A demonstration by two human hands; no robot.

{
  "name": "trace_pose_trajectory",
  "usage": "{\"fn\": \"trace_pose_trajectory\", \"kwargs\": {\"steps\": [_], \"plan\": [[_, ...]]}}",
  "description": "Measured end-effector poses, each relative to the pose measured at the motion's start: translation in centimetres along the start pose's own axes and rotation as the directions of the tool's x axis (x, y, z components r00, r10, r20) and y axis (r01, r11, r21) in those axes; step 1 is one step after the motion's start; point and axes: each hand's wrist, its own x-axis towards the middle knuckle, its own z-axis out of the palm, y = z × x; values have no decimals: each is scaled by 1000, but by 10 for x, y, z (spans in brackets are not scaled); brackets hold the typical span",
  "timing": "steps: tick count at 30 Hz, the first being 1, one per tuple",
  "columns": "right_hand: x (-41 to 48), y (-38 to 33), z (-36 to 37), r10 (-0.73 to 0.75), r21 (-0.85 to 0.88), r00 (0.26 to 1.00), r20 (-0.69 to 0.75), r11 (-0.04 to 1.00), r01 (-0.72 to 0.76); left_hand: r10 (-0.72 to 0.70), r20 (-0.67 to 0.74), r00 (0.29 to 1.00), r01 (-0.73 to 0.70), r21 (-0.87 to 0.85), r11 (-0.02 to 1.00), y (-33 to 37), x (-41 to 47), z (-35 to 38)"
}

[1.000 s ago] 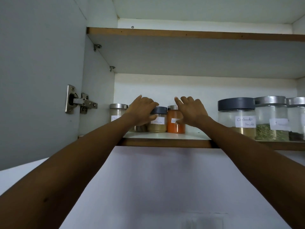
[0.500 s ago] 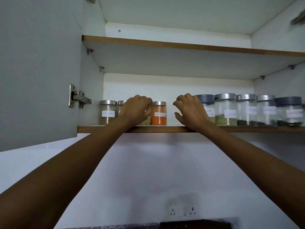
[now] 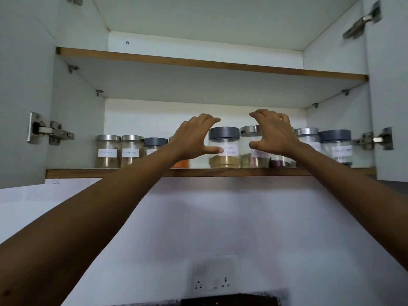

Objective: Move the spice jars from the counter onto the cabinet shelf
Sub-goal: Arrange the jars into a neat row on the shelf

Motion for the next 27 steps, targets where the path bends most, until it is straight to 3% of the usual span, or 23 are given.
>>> {"fn": "trace_pose_trajectory", "kwargs": {"steps": [7,13,27], "plan": [[-6,45,14,-67,13,972,226,998,65,-56,97,994,53,34,998,21,13,28],[-7,53,25,-125,26,972,200,992,122,-72,81,994,67,63,996,18,18,37],[9,42,32,-239,-160,957,163,951,265,-31,95,995,22,95,995,-7,26,42]]}}
